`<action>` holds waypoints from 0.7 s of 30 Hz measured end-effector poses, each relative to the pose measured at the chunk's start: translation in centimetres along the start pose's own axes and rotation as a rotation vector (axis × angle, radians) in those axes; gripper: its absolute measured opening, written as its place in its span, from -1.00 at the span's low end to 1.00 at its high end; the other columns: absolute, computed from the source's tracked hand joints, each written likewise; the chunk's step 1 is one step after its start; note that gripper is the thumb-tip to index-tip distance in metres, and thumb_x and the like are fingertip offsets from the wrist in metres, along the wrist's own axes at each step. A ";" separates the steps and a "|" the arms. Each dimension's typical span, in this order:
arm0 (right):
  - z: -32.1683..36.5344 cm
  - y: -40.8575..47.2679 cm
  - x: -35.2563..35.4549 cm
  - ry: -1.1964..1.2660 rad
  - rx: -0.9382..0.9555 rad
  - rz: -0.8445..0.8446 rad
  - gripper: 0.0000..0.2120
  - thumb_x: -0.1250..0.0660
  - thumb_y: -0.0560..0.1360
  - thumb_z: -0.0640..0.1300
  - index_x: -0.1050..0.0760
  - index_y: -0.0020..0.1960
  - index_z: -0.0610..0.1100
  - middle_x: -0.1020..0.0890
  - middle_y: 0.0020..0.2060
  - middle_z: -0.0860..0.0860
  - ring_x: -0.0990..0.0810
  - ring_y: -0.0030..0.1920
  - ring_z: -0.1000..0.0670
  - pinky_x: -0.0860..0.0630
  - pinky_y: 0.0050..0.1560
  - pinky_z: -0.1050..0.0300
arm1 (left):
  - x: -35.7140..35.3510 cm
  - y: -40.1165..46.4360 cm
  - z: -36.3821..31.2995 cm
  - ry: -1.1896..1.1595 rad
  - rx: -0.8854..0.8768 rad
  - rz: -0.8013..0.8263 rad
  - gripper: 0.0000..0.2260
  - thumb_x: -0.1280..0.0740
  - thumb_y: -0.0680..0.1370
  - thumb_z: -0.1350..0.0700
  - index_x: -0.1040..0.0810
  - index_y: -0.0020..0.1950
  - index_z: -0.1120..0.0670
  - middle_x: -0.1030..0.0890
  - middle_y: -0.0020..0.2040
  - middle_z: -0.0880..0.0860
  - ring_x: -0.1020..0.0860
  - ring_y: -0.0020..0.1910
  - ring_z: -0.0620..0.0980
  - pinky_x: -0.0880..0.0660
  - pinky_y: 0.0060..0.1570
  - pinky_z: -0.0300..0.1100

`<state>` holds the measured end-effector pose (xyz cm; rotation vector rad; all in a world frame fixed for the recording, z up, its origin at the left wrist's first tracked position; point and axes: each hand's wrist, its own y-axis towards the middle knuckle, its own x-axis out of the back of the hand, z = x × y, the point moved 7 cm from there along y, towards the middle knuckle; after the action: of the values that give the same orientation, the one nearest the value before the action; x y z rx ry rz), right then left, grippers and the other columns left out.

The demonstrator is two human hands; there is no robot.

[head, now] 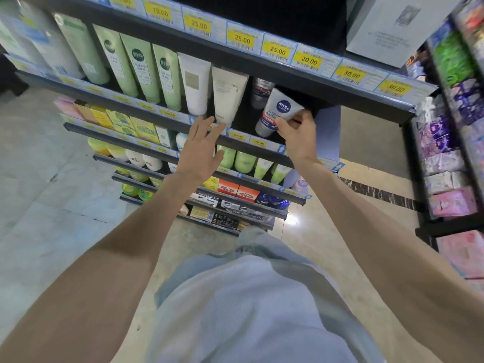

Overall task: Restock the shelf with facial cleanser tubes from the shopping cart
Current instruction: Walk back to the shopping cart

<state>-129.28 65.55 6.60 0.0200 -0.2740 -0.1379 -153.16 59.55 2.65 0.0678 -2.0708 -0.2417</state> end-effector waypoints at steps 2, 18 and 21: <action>0.1 0.3 -0.8 -0.094 0.013 0.021 -0.67 -0.48 0.52 -0.13 -0.46 0.21 -0.15 -0.66 0.07 0.03 -0.65 0.07 0.11 -0.63 0.18 0.01 | 0.2 -0.1 0.0 0.042 -0.014 0.004 -0.44 -0.37 0.61 0.14 -0.30 0.60 0.02 -0.24 0.59 0.13 -0.06 0.63 0.18 -0.47 0.36 0.20; 0.4 4.7 -4.2 -0.341 0.122 0.007 -0.68 -0.49 0.53 -0.13 -0.48 0.19 -0.19 -0.66 0.11 -0.04 -0.64 0.09 0.03 -0.59 0.14 0.10 | -0.2 -0.4 0.2 0.073 0.048 0.032 -0.39 -0.35 0.61 0.15 -0.21 0.61 -0.09 -0.15 0.62 0.04 0.03 0.65 0.08 -0.68 -0.08 0.04; 0.4 5.8 -4.7 -0.349 0.124 -0.025 -0.65 -0.50 0.51 -0.12 -0.49 0.20 -0.21 -0.66 0.15 -0.09 -0.64 0.14 -0.03 -0.57 0.20 0.06 | -0.2 -0.4 0.1 0.068 0.054 0.025 -0.39 -0.35 0.61 0.14 -0.21 0.61 -0.09 -0.15 0.61 0.04 0.02 0.65 0.07 -0.68 -0.08 0.02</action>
<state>-133.08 71.93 5.90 0.1237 -0.6306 -0.1492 -153.19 59.21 2.32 0.0817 -2.0095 -0.1658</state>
